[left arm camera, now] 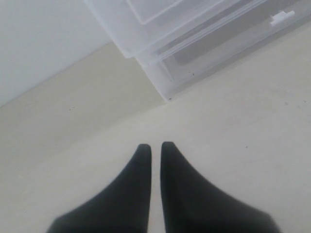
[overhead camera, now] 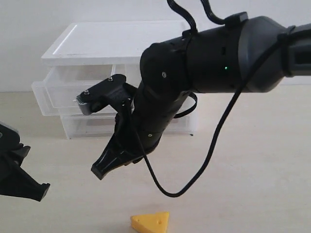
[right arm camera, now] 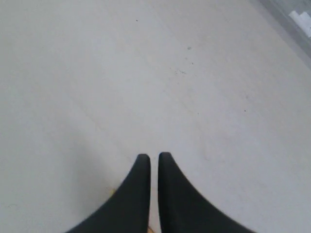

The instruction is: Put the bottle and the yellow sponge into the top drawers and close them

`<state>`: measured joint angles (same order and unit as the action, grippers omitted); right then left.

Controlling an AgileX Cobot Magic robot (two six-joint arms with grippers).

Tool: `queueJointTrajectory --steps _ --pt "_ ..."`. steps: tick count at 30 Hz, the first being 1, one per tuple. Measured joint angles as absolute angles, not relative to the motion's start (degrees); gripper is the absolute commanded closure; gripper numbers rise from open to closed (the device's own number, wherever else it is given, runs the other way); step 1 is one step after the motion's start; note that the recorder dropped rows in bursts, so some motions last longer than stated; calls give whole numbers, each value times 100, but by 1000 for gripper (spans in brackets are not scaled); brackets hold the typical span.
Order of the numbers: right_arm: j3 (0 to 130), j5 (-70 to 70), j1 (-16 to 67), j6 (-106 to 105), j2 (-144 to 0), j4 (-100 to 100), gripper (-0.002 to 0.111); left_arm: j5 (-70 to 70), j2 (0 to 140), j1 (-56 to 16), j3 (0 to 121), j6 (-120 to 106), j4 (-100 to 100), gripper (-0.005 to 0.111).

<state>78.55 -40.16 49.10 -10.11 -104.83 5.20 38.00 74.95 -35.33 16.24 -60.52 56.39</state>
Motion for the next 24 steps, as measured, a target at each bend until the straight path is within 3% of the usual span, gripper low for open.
queueJointTrajectory --steps 4,10,20,24 --pt "7586 -3914 4910 -1047 -10483 520 98 3776 7495 -3533 1624 -6052 5639 103" --pt "7283 -4133 4910 -1209 -10483 506 62 3767 7495 -3533 1624 -6052 5639 103" --pt "7259 -5005 4910 -1822 -10483 474 59 3732 7495 -3533 1624 -6052 5639 103" --pt "7259 -5077 4910 -2069 -10483 474 44 3690 7495 -3533 1624 -6052 5639 103"
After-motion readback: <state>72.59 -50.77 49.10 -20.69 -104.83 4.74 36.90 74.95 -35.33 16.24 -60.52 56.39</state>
